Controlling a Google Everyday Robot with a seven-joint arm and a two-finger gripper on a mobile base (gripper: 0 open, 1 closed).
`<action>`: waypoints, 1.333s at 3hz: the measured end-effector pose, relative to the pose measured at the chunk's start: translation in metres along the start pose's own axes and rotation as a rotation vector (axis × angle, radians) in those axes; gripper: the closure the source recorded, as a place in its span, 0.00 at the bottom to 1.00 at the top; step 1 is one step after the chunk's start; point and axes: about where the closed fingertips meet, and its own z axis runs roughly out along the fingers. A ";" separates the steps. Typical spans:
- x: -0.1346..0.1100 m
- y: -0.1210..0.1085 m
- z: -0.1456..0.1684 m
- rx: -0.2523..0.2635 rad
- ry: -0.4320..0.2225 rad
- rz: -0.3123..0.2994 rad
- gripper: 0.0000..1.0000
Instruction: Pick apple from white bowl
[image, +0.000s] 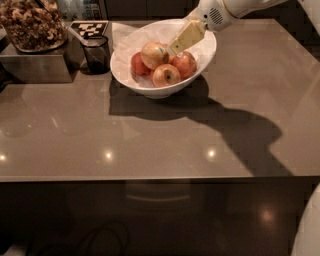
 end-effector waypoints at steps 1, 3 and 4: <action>-0.004 0.002 0.008 -0.019 0.002 -0.011 0.20; -0.009 0.007 0.032 -0.055 0.013 -0.003 0.16; -0.012 0.006 0.039 -0.048 0.006 0.016 0.16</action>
Offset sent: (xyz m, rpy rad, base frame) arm 0.0152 0.0360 -0.0161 -0.0112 0.0598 0.0874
